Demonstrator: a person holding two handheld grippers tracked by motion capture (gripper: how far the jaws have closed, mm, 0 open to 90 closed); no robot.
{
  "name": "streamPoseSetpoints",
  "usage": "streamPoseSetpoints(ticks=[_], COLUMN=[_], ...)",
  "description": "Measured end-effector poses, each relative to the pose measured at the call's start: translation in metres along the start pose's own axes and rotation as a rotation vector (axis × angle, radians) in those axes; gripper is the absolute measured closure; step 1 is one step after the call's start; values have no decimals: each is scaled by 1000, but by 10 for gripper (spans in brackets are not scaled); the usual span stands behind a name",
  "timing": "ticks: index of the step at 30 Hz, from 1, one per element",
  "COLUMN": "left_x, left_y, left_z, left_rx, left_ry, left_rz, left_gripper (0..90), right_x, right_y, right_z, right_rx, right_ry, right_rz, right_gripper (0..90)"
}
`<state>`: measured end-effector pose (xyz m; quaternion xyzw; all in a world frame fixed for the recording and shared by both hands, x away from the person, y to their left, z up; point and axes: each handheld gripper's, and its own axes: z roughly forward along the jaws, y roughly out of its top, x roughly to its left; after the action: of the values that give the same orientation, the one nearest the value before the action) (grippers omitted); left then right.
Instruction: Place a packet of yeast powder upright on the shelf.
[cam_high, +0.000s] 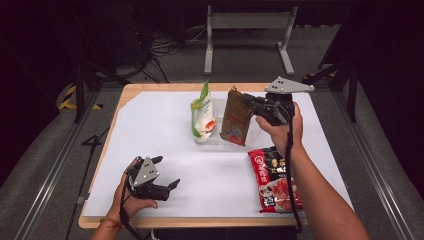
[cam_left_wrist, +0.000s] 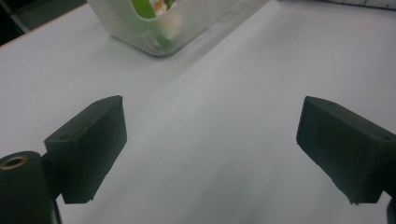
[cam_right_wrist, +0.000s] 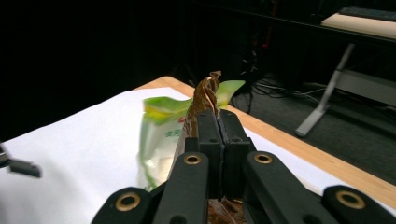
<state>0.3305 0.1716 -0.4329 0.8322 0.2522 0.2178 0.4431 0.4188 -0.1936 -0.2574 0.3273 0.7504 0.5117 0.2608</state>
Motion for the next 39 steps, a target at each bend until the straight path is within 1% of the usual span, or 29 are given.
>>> streamPoseSetpoints(ticks=[2, 3, 5, 8, 10, 12, 13, 16, 18, 22, 24, 26, 28, 31, 34, 35, 39], left_x=[0, 0, 0, 0, 0, 1, 1, 0, 0, 0, 0, 0, 1, 0, 0, 0, 1], left_y=[0, 0, 0, 0, -1, -1, -1, 0, 0, 0, -1, -1, 0, 0, 0, 0, 0], left_z=[0, 0, 0, 0, 0, 0, 0, 0, 0, 0, 0, 0, 0, 1, 1, 1, 1], left_rx=[1, 1, 1, 0, -5, -6, -5, -7, -6, -8, -9, -8, -9, -11, -11, -11, -12], left_ry=[0, -1, -3, -7, -7, -9, -10, -14, -15, -16, -19, -18, -22, -22, -22, -23, -23], left_rz=[1, 3, 5, 6, 0, -2, -1, 1, 4, 2, 0, 4, 6, 3, 5, 6, 6], left_gripper=[92, 92, 92, 92, 92, 92, 92, 92, 92, 92, 92, 92, 92, 92, 92, 92, 92], right_x=[-2, -3, -4, -6, -8, -9, -10, -11, -13, -17, -19, -20, -20, -19, -17, -15, -12], right_y=[2, 2, 4, 6, 7, 7, 7, 6, 6, 5, 5, 6, 7, 8, 8, 10, 15], right_z=[5, 8, 14, 21, 25, 29, 31, 37, 42, 48, 51, 54, 56, 61, 65, 70, 76], right_rx=[5, 8, 15, 15, 14, 13, 15, 22, 26, 26, 27, 24, 31, 30, 31, 34, 52], right_ry=[-6, -5, -26, -41, -45, -59, -55, -70, -85, -111, -130, -156, -178, -190, -195, -194, -211], right_rz=[3, 12, 13, 14, 27, 24, 31, 27, 31, 54, 67, 68, 78, 84, 80, 83, 63], right_gripper=[892, 893, 893, 893, 893, 892, 892, 892, 892, 893, 893, 893, 892, 892, 893, 892, 892])
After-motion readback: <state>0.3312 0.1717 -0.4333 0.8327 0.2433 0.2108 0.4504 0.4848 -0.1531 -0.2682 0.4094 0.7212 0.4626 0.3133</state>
